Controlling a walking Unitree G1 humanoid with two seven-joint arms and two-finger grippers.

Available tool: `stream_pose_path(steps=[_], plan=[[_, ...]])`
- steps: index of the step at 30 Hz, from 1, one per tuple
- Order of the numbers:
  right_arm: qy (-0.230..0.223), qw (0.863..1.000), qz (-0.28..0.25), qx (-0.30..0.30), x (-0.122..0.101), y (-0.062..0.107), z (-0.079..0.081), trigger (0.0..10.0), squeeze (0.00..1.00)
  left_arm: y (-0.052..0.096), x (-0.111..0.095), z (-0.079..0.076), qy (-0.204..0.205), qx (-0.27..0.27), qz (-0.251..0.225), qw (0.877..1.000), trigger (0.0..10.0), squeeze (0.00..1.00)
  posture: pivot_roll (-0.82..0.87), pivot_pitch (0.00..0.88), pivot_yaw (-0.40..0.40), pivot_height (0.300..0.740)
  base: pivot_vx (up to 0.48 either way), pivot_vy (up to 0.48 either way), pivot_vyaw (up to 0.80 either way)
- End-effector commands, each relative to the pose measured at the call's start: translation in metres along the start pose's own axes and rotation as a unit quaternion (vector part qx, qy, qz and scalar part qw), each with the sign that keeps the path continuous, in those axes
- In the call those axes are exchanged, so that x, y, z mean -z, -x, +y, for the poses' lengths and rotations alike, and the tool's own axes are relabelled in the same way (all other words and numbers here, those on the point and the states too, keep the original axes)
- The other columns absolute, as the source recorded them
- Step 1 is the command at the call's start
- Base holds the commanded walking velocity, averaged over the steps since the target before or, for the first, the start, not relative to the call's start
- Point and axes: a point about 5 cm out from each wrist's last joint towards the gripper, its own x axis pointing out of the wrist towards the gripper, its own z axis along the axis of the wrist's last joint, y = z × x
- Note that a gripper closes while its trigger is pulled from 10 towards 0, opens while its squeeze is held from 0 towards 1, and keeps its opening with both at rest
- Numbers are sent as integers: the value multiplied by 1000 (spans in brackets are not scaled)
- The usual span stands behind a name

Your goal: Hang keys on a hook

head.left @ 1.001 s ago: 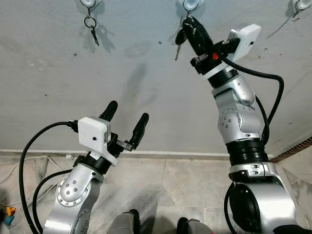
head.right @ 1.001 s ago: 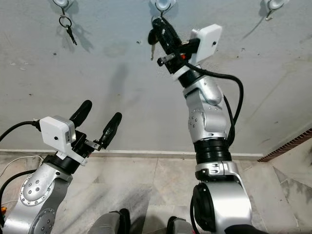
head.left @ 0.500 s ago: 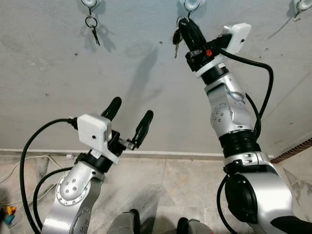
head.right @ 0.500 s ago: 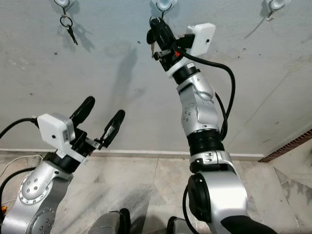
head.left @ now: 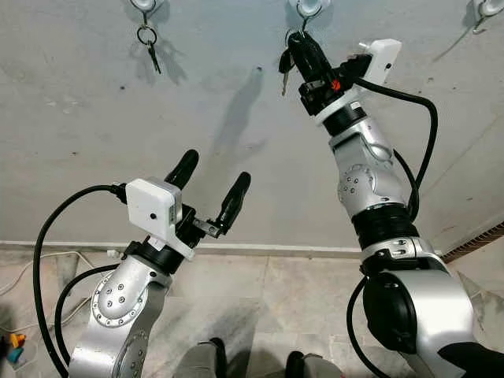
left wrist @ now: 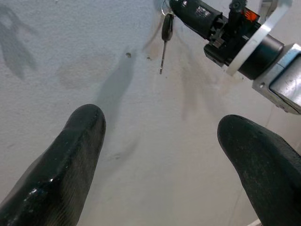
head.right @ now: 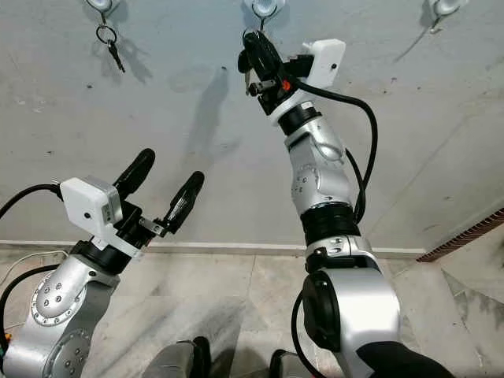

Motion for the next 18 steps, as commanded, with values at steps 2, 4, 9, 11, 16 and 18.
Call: stream_pose_path(steps=[2, 4, 9, 11, 16, 18], plan=[[3, 1000, -17, -4, -7, -6, 0, 10000, 0, 1, -3, -1, -3, 5, 0, 1000, 10000, 0, 234, 225, 32, 740, 0, 0, 0], [3, 1000, -18, -1, -8, -7, -1, 10000, 0, 1, -3, -1, -4, 6, -1, 1000, 10000, 0, 236, 225, 33, 740, 0, 0, 0], [-2, 1000, -21, 16, -9, -8, -6, 10000, 0, 1, -4, 0, -6, 7, -1, 1000, 10000, 0, 242, 223, 35, 740, 0, 0, 0], [-3, 1000, -22, 21, -9, -8, -7, 10000, 0, 1, -4, 0, -7, 7, 0, 1000, 10000, 0, 243, 223, 36, 740, 0, 0, 0], [-11, 999, -22, 36, -8, -5, -12, 10000, 0, 3, -3, 0, -8, 6, 4, 1000, 10000, 0, 242, 222, 34, 740, 0, 0, 0], [-15, 999, -22, 43, -7, -4, -14, 10000, 0, 3, -2, 0, -8, 6, 5, 1000, 10000, 0, 243, 223, 34, 740, 0, 0, 0]])
